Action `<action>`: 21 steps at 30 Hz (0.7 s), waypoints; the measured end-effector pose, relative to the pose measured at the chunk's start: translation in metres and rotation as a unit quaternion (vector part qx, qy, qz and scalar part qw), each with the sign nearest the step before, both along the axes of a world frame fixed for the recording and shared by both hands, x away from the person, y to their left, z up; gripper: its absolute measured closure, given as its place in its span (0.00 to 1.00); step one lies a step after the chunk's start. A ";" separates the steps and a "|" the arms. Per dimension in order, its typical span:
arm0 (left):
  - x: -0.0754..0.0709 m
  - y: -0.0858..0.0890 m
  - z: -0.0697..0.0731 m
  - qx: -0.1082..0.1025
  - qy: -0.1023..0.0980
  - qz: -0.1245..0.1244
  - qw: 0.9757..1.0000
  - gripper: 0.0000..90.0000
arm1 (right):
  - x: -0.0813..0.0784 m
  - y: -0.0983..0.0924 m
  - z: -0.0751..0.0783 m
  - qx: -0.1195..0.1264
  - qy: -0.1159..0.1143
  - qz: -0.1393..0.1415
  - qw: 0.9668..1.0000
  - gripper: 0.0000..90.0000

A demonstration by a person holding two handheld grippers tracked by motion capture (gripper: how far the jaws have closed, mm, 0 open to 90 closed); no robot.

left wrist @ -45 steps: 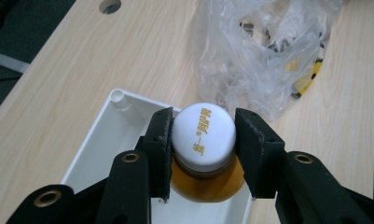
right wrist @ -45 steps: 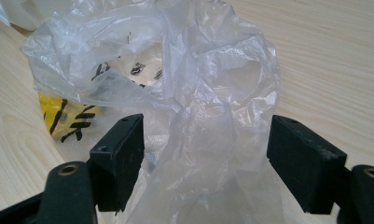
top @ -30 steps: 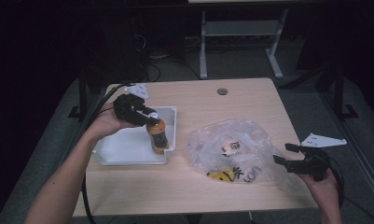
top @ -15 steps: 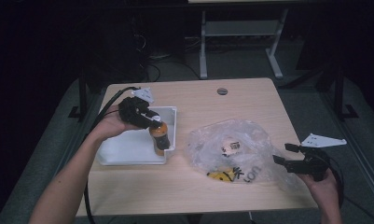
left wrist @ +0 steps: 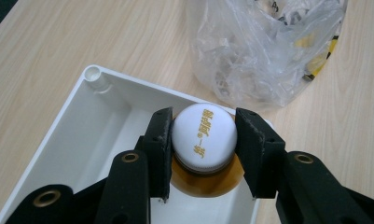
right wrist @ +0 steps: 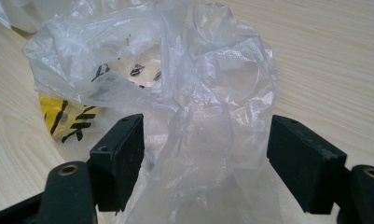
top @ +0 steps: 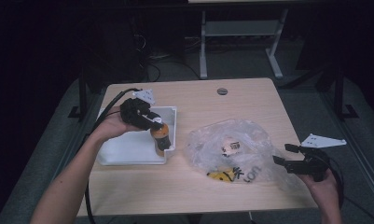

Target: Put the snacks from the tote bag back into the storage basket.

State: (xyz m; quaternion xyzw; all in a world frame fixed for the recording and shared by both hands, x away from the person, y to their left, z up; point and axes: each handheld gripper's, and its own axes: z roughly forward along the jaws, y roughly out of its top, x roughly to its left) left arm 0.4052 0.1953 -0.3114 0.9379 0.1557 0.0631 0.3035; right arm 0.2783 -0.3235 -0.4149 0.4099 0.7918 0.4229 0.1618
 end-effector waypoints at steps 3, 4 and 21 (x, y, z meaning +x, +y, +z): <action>-0.001 -0.001 0.000 0.001 0.000 -0.002 1.000 0.65 | 0.000 0.000 0.000 0.000 0.000 0.000 1.000 0.30; -0.001 -0.001 0.000 0.001 0.000 -0.002 1.000 0.65 | 0.000 -0.001 0.000 0.001 0.000 0.000 1.000 0.30; -0.006 -0.003 -0.001 0.009 -0.004 -0.005 1.000 0.65 | -0.003 -0.002 0.000 0.004 -0.001 0.000 1.000 0.29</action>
